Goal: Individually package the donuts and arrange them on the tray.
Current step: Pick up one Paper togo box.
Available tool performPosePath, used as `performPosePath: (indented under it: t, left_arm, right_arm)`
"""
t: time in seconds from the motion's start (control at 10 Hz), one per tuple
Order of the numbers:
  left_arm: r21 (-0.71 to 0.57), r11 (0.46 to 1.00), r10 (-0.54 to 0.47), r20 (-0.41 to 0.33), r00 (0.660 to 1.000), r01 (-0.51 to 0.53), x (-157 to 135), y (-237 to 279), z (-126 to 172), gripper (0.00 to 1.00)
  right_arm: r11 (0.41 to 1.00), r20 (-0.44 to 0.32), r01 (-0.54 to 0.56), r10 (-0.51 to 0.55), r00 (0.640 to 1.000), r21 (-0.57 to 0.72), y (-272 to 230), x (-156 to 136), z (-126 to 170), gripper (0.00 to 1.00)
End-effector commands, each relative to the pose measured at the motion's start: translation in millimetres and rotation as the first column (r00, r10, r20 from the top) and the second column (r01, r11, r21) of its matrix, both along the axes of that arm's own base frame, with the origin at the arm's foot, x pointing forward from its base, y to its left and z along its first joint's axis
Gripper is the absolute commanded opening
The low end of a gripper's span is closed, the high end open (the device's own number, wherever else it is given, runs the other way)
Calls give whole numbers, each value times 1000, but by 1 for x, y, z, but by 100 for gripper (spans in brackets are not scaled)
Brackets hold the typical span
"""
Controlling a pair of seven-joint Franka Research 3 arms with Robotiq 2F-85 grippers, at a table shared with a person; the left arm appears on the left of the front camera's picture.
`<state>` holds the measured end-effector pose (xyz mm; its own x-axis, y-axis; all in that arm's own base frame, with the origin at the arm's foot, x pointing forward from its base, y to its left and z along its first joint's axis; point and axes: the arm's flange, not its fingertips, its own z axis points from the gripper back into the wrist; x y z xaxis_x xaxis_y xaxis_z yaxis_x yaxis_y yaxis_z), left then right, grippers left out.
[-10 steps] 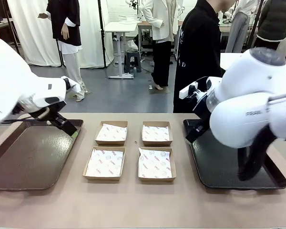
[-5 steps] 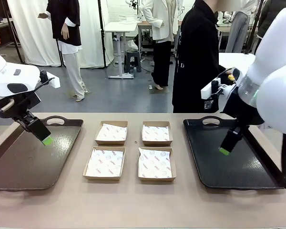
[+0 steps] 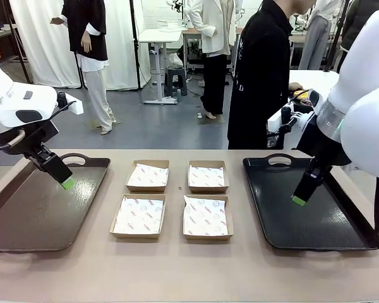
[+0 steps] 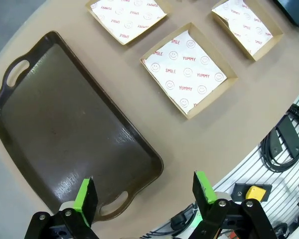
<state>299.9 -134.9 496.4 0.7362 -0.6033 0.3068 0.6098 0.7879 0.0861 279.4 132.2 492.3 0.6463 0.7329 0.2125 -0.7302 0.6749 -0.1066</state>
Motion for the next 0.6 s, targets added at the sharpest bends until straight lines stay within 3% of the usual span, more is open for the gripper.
performPosePath:
  t: [0.0, 0.1, 0.2, 0.3, 0.5]
  left_arm:
    - [-269, 960, 59, -76, 995, -77, 9, 20, -2, 100]
    - [-474, 868, 87, -149, 985, -149, 16, 42, -9, 100]
    - [-654, 724, 84, -233, 969, -220, 19, 65, -19, 100]
    - [-749, 603, 85, -280, 956, -273, 18, 84, -27, 100]
    - [-840, 399, 104, -358, 928, -369, 13, 121, -33, 100]
  right_arm:
    - [874, -190, 74, 22, 982, 481, -40, 21, -8, 100]
    - [743, -259, 178, -7, 966, 645, -66, 31, -19, 100]
    - [592, -303, 255, -18, 953, 765, -92, 36, -30, 100]
    - [481, -338, 302, -14, 941, 823, -113, 37, -40, 100]
    - [342, -421, 393, 9, 907, 854, -151, 37, -59, 100]
